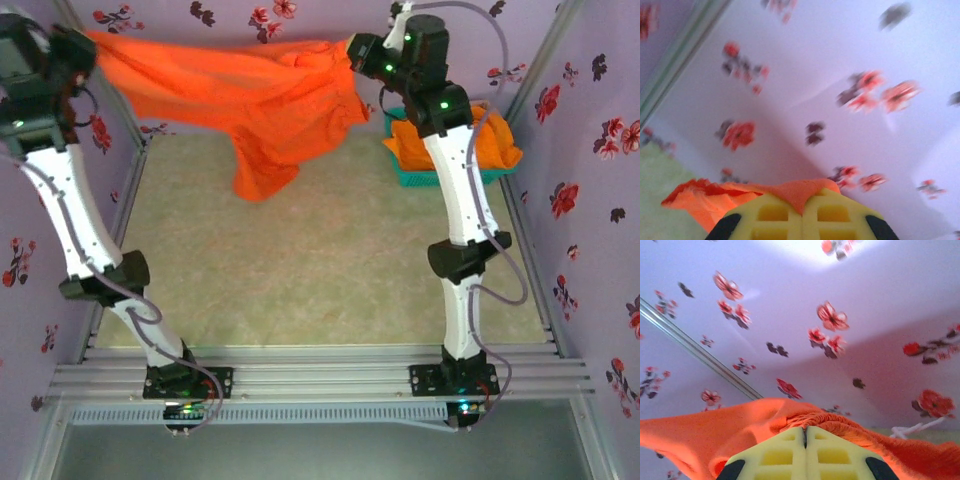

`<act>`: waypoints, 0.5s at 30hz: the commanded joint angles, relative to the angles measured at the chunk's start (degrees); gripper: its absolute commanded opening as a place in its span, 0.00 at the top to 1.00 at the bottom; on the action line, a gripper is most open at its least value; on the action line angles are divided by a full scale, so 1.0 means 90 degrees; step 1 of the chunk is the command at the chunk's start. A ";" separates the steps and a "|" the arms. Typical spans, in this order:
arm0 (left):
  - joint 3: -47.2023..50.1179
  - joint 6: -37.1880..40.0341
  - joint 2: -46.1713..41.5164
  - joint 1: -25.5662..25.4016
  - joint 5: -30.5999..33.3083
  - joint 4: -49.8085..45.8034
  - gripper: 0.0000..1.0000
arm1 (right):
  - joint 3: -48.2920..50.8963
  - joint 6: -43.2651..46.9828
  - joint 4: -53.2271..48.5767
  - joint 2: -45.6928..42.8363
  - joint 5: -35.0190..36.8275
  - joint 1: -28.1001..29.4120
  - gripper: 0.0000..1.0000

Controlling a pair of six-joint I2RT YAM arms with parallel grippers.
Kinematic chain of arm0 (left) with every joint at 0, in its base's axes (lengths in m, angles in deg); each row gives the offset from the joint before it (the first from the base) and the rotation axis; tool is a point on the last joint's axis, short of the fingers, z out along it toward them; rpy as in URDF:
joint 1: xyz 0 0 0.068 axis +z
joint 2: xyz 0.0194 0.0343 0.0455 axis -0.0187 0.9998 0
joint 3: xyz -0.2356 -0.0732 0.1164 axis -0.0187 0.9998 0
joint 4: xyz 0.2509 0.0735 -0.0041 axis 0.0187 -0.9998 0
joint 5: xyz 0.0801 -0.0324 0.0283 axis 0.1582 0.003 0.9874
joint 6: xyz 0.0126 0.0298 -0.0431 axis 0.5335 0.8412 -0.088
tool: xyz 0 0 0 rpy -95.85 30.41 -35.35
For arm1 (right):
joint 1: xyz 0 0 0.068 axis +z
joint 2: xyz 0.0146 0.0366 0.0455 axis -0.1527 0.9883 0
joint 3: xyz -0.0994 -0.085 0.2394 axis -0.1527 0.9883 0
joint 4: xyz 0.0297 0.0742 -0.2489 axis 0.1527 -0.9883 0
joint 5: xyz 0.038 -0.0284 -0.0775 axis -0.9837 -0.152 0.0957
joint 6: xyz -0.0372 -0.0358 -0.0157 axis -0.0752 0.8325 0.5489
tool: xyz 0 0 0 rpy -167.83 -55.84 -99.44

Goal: Fold and stack the shorts

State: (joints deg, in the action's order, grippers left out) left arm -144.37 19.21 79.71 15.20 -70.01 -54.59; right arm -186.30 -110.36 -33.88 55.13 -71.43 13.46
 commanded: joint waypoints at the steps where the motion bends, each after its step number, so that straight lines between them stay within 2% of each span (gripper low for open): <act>1: 0.1397 -0.0021 -0.1572 0.0086 -0.0351 0.0990 1.00 | 0.0911 0.0224 0.0938 -0.0724 -0.0342 -0.0164 1.00; 4: 0.3891 0.0083 -0.3081 0.0086 -0.0339 0.2205 1.00 | 0.1603 0.0528 0.0696 -0.0998 -0.0601 -0.0205 1.00; 7: 0.5961 0.0120 -0.4283 0.0027 -0.0377 0.2785 1.00 | 0.3025 0.0868 0.0721 -0.1542 -0.0759 -0.0195 1.00; 9: 0.7089 0.0236 -0.4933 -0.0041 -0.0428 0.2892 1.00 | 0.4118 0.0991 0.1055 -0.2018 -0.0779 -0.0184 1.00; 11: 0.8443 0.0334 -0.5734 -0.0141 -0.0412 0.2891 1.00 | 0.5746 0.1145 0.1589 -0.2768 -0.0665 -0.0159 1.00; 15: 1.0536 0.0340 -0.6899 -0.0216 -0.0210 0.2561 1.00 | 0.8187 0.1239 0.2130 -0.3921 -0.0472 -0.0091 1.00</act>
State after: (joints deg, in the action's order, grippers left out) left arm -58.80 20.57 22.42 13.76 -72.77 -30.76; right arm -122.65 -102.14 -20.83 26.82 -76.39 12.17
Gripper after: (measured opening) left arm 0.038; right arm 0.064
